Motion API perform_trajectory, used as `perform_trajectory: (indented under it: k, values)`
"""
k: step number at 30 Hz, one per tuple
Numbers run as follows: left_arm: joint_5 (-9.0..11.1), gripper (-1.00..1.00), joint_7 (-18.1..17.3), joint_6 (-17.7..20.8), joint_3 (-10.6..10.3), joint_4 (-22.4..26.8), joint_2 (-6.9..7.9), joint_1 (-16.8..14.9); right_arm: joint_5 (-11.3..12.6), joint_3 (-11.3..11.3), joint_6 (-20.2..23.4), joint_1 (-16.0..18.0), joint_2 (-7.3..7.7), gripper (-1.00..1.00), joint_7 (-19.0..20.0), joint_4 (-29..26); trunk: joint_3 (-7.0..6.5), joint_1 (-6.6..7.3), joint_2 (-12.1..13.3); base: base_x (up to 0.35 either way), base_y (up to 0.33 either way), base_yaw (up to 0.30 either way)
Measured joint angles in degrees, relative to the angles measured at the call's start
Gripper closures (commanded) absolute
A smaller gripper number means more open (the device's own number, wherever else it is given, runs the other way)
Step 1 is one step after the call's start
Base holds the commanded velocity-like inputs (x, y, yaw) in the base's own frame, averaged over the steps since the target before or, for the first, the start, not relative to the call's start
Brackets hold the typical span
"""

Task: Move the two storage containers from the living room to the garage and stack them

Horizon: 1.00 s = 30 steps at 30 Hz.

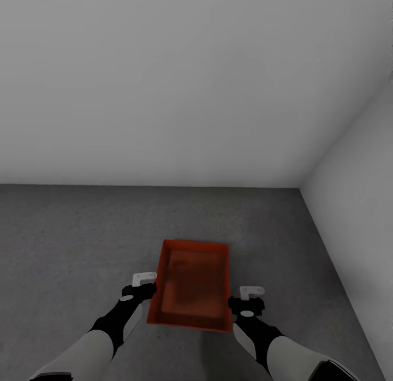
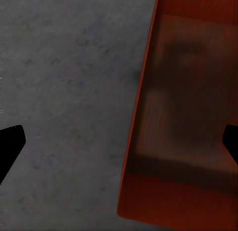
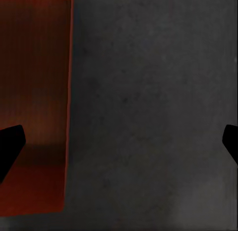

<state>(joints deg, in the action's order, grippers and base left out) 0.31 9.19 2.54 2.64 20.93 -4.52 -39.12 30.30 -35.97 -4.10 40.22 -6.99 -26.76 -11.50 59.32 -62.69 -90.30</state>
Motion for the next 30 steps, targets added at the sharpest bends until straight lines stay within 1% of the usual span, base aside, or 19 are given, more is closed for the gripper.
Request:
perform_trajectory:
  k: [4,12,27,30]
  values:
    - [0.00,-1.00,0.00,0.00,0.00,0.02,0.00,0.00,0.01,0.00,-0.45,-0.03,-0.04,-1.00,-0.82,0.01,-1.08,0.88,1.60,0.000,0.000,0.000]
    - [0.00,-1.00,0.00,0.00,0.00,0.00,0.00,0.00,0.01,0.00,-0.51,-0.02,0.03,-1.00,-0.93,0.02,-3.25,2.64,4.81,0.000,0.000,0.000]
    - [0.00,-1.00,0.00,0.00,0.00,0.05,0.00,0.00,0.11,0.00,-0.45,0.00,0.05,-1.00,-0.84,0.04,-4.56,2.64,4.83,0.000,0.000,0.000]
    - [0.00,-1.00,-0.06,0.00,0.04,0.05,0.00,0.00,0.10,0.00,-0.36,0.00,0.10,-1.00,-0.84,0.04,-5.15,3.29,6.02,0.000,0.000,0.000]
